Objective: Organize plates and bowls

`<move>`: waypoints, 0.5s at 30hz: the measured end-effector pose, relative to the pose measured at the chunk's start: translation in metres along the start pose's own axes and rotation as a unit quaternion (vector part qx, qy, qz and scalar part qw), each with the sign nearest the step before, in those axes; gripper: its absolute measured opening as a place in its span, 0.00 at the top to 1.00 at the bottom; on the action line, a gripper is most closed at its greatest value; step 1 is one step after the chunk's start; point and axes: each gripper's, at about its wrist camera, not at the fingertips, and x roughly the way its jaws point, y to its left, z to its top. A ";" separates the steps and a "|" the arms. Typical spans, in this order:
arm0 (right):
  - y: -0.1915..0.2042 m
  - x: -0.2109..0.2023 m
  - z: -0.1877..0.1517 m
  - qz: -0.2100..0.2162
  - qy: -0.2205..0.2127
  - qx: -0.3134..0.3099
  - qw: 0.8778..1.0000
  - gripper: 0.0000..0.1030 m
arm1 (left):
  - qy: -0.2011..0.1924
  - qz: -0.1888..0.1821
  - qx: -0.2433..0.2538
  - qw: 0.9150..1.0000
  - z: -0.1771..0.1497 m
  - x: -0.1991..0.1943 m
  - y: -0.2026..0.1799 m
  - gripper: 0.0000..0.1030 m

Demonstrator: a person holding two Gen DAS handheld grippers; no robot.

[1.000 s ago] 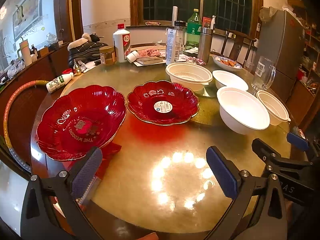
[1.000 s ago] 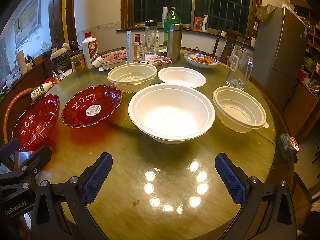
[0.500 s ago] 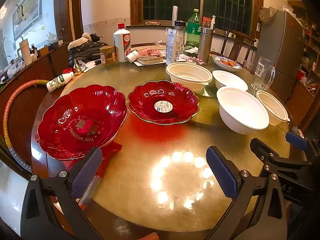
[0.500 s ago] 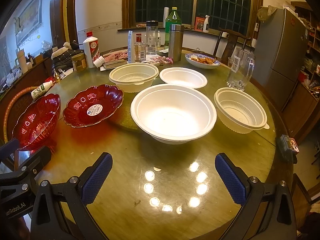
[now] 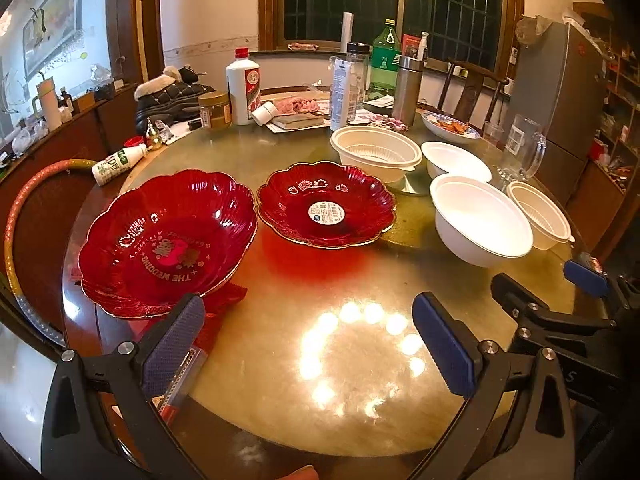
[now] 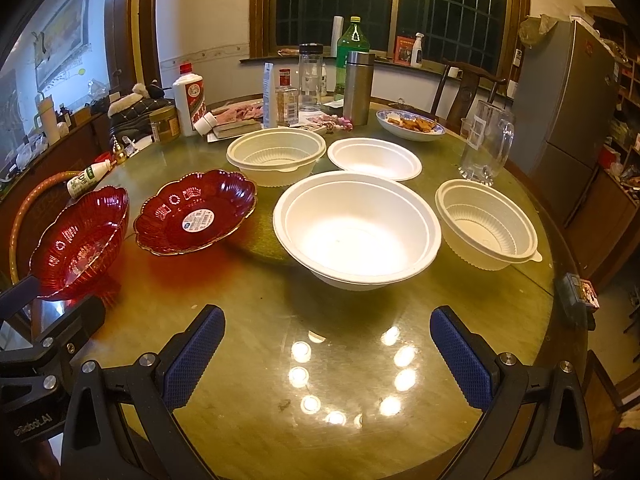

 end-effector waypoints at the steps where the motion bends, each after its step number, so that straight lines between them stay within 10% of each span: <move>1: 0.000 -0.001 0.000 0.008 0.000 0.002 1.000 0.00 | 0.004 -0.012 -0.004 1.000 0.002 -0.003 0.004 0.00; 5: -0.001 -0.002 0.004 0.059 0.005 0.026 0.998 0.00 | -0.003 -0.053 -0.035 0.998 0.008 -0.021 0.034 0.00; 15: 0.054 0.008 0.029 0.204 0.041 0.060 0.976 0.00 | -0.055 0.004 -0.155 0.986 0.012 -0.041 0.163 0.00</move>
